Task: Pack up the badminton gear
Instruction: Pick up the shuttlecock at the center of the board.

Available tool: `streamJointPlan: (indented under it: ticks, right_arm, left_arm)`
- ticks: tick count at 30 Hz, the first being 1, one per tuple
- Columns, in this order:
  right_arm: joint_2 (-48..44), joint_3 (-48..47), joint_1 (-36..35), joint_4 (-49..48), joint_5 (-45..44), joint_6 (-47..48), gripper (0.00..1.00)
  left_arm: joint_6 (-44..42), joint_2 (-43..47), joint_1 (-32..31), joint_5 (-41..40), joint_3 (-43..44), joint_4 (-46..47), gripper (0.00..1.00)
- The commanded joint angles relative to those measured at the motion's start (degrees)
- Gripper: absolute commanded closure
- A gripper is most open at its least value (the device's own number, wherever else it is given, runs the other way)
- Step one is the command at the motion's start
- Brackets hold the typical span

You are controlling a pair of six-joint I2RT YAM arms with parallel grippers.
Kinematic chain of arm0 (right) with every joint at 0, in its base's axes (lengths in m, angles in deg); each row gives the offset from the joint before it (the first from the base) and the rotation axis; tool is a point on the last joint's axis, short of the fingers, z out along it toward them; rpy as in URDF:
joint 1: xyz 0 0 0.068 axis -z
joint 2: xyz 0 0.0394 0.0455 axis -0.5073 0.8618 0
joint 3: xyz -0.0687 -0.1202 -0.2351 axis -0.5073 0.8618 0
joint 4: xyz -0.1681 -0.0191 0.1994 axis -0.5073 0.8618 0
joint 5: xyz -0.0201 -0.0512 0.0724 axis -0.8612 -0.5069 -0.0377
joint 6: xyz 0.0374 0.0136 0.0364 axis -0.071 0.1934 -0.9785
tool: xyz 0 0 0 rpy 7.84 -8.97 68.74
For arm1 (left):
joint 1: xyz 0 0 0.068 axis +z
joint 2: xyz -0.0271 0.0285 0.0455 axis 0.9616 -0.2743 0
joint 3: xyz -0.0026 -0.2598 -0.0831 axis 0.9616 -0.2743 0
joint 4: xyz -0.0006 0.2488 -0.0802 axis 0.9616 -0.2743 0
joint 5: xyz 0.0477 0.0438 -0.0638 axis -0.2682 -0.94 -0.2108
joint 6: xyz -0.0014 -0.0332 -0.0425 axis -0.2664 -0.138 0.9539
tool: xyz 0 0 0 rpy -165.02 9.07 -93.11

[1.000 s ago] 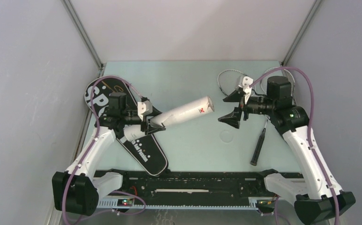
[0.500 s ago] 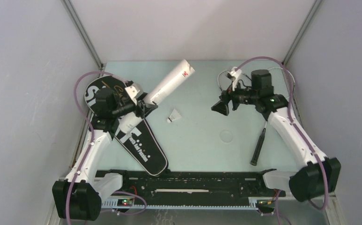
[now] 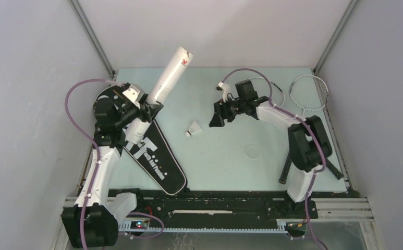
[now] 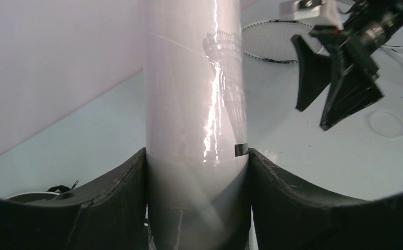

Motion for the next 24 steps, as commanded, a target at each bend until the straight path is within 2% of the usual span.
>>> streamJointPlan:
  ticks: [1, 11, 19, 24]
  right_arm:
    - [5.65, -7.86, -2.78, -3.26, 1.68, -2.96, 0.20]
    - [18.96, -20.08, -5.68, 2.06, 3.57, -3.99, 0.25]
    - [22.48, -21.82, -7.53, 3.56, 3.03, -3.46, 0.31]
    - [24.02, -22.68, -8.42, 4.57, 4.00, -3.23, 0.41]
  left_arm:
    - [1.54, 2.38, 0.77, -0.34, -1.00, 4.63, 0.64]
    - [1.24, 2.72, 1.10, 1.30, -0.54, 3.31, 0.64]
    - [0.53, 2.89, 1.13, 2.41, -0.60, 2.20, 0.64]
    - [0.25, 3.41, 1.18, 3.29, -0.98, 1.60, 0.64]
